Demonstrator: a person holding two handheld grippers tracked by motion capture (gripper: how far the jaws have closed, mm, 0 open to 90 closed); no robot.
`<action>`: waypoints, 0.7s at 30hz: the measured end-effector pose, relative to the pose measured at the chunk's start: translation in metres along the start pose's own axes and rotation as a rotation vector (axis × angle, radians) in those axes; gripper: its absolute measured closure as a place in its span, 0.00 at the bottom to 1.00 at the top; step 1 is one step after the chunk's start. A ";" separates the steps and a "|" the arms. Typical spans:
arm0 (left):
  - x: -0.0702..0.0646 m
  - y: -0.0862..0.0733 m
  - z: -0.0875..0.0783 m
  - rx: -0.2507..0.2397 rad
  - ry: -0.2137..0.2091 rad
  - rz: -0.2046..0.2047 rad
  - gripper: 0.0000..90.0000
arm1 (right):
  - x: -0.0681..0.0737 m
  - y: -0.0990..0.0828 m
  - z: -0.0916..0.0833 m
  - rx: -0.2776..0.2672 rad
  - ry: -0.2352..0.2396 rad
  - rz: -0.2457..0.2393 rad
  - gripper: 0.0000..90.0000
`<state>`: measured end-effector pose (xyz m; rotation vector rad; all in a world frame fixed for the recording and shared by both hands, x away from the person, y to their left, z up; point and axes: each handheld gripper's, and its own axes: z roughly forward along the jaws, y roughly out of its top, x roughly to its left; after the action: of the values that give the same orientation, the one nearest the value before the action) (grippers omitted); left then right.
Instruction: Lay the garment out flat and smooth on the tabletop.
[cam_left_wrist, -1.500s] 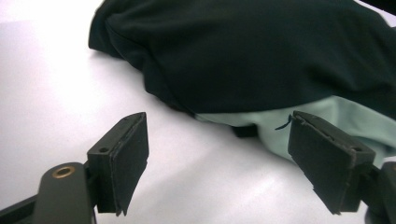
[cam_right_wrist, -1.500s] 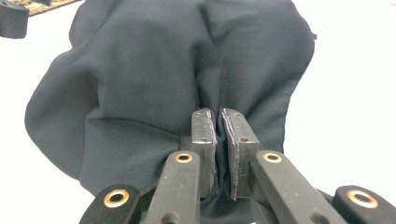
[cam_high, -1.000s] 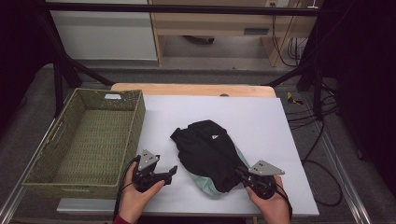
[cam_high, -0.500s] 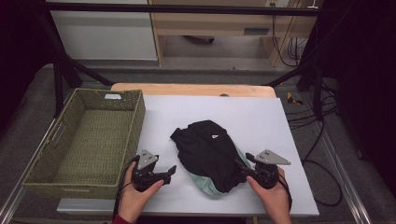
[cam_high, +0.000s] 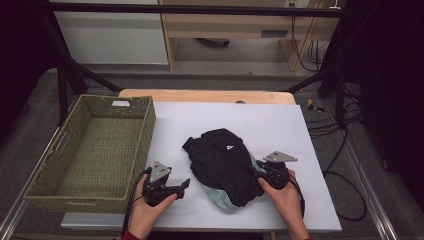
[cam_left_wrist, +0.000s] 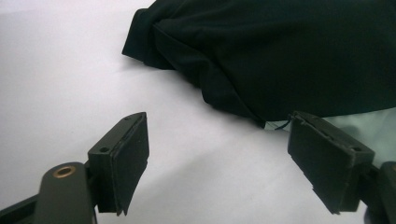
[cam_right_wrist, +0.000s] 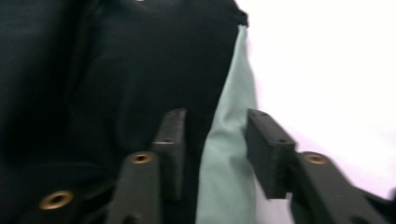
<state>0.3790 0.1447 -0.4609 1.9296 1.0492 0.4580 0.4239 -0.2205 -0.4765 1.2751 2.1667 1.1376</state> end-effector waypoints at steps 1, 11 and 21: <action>-0.001 0.000 0.000 -0.002 -0.001 -0.002 0.23 | 0.000 -0.001 0.001 0.002 0.003 -0.005 0.76; -0.002 -0.001 0.002 0.005 -0.003 0.004 0.23 | 0.002 -0.003 -0.005 -0.012 -0.011 -0.048 0.97; -0.001 0.000 0.000 -0.004 -0.002 -0.001 0.23 | 0.003 -0.012 -0.027 -0.030 -0.060 -0.045 0.98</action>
<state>0.3788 0.1439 -0.4605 1.9252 1.0469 0.4574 0.3979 -0.2337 -0.4698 1.2262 2.1160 1.0964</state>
